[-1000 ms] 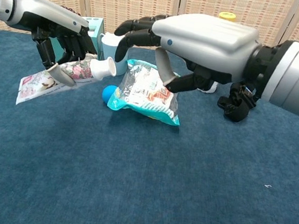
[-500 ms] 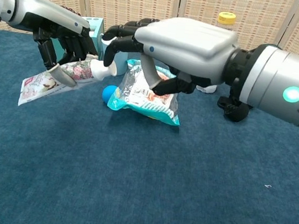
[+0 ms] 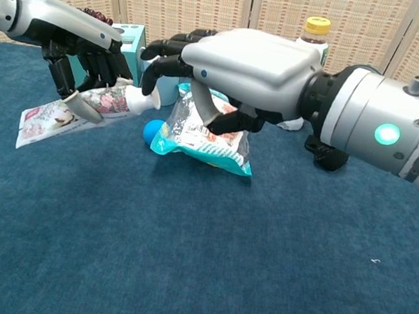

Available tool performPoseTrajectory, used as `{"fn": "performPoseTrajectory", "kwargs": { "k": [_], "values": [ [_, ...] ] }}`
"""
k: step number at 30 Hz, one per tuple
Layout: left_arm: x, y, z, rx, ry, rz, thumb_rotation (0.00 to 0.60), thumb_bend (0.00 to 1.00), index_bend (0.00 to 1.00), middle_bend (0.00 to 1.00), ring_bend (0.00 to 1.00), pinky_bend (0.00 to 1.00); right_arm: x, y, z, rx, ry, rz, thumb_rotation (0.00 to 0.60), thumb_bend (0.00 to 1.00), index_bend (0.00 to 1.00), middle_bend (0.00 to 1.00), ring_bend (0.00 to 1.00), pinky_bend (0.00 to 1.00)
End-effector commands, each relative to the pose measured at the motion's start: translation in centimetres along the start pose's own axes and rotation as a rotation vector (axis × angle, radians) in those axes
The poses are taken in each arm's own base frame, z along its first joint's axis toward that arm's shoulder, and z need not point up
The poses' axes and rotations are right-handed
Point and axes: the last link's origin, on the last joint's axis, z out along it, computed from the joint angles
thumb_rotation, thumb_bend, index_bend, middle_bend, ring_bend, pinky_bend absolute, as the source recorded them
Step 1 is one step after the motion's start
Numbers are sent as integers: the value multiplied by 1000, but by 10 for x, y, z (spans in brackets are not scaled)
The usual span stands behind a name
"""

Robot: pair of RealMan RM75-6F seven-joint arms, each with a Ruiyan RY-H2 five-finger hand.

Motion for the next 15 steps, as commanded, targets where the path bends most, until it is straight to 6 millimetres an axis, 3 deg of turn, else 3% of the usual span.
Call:
{"fn": "performPoseTrajectory", "kwargs": {
  "k": [1, 15],
  "values": [
    [0, -1, -1, 3, 0, -9, 600, 464, 606, 685, 562, 544, -1, 1, 1, -4, -4, -4, 598, 918, 260, 73, 0, 0],
    [2, -1, -1, -11, 20, -19, 600, 481, 633, 700, 574, 549, -3, 6, 4, -24, -18, -8, 597, 918, 260, 66, 0, 0]
  ]
}}
